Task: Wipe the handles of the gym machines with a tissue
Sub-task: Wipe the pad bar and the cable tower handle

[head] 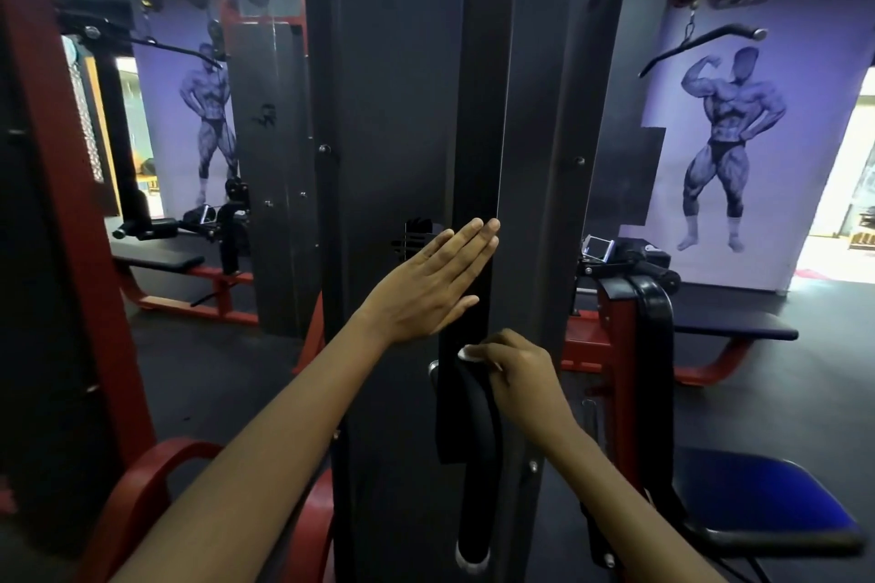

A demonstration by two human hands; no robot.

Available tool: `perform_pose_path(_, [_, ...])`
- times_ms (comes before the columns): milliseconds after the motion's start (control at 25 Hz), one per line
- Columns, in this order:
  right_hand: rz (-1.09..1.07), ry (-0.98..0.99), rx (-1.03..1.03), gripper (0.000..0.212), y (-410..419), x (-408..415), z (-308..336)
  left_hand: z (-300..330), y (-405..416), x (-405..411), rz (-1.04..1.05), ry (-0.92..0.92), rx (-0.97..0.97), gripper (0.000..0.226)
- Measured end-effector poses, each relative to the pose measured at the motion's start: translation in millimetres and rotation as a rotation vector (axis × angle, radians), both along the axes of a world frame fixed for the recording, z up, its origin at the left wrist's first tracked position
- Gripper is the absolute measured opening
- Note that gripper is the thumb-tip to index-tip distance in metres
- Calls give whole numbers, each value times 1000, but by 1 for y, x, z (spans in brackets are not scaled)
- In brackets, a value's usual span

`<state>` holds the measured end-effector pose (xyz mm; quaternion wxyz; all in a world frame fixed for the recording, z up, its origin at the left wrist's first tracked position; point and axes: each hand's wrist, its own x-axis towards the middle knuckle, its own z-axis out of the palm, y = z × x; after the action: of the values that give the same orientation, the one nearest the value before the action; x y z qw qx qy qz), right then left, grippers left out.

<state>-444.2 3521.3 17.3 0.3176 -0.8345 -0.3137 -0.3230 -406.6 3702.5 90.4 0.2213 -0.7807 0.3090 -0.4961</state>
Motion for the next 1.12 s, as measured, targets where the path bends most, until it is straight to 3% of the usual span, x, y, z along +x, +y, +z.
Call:
perform_pose_path(160, [29, 66, 202, 32, -12, -15, -14, -2, -2, 1, -1, 4, -13, 63])
perform_pose_path(440, [96, -57, 136, 27, -31, -66, -47, -2, -4, -1, 9, 12, -18, 64])
perform_pose_path(680, [-23, 298, 567, 26, -9, -10, -17, -3, -5, -1, 29, -8, -23, 64])
perform_pose_path(1120, [167, 338, 589, 24, -21, -58, -53, -17, -4, 1, 50, -12, -27, 64])
